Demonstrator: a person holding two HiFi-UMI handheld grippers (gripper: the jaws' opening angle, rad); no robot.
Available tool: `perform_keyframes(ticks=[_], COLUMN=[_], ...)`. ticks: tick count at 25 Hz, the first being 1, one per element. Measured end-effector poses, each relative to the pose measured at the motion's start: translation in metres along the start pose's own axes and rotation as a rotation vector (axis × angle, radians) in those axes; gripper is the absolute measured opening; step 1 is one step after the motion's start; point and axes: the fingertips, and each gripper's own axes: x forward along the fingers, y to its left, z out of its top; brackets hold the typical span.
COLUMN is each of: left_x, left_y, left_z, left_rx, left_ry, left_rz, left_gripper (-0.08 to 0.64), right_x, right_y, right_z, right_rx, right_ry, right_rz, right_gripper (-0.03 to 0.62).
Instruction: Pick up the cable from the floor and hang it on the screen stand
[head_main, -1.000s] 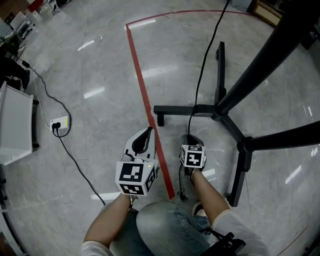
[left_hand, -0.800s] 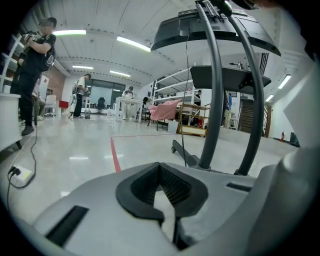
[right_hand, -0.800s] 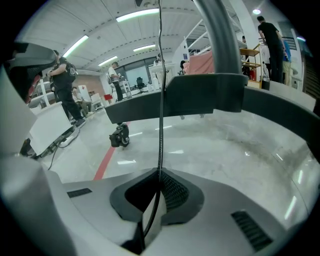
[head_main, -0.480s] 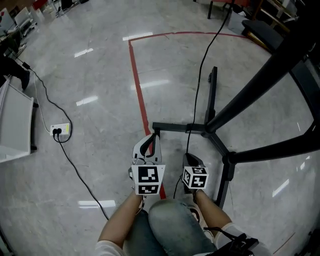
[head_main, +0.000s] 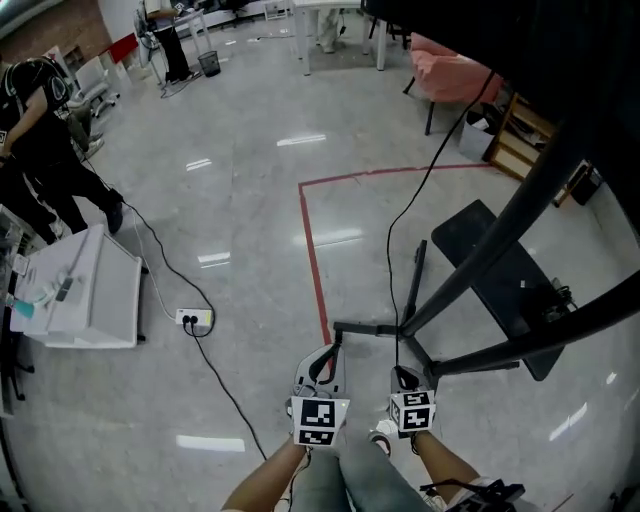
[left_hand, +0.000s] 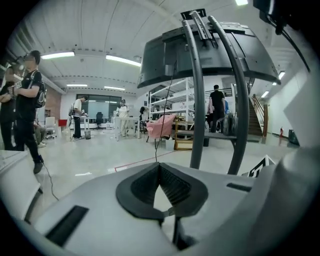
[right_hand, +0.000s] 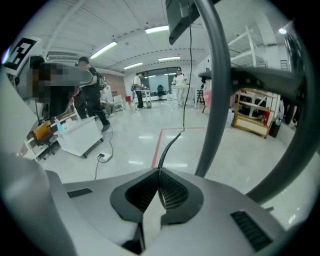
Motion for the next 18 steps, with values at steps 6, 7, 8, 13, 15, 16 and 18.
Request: perform_keyframes(ticks=[6, 7, 8, 13, 15, 16, 18], left_x=[-0.071, -0.081, -0.089, -0.116, -0.125, -0.128, -0.132], left_y=[-0.013, -0.019, -0.023, -0.040, -0.050, -0.055, -0.066], left_z=[0.115, 0.132, 0.149, 0.238, 0.260, 0.269, 0.284], left_rx=[-0.072, -0.076, -0.074, -0.066, -0.076, -0.078, -0.081], left_ry=[0.036, 0.040, 0.039, -0.005, -0.011, -0.010, -0.010], left_rz=[0.033, 0.029, 0.024, -0.002, -0.016, -0.027, -0.057], left_gripper=[-0.002, -0.002, -0.002, -0.002, -0.002, -0.002, 0.000], right_x=[-0.121, -0.140, -0.159, -0.241, -0.273, -0.287, -0.315], right_y=[0.006, 0.007, 0.008, 0.012, 0.012, 0.013, 0.011], right_z=[0.126, 0.144, 0.162, 0.244, 0.264, 0.274, 0.291], right_rx=[-0.033, -0.030, -0.028, -0.065, -0.091, -0.107, -0.134], right_ry=[-0.059, -0.073, -0.089, -0.162, -0.174, -0.181, -0.198], right_rz=[-0.035, -0.040, -0.045, -0.057, -0.055, -0.054, -0.051], right_gripper=[0.028, 0.028, 0.028, 0.028, 0.028, 0.028, 0.028])
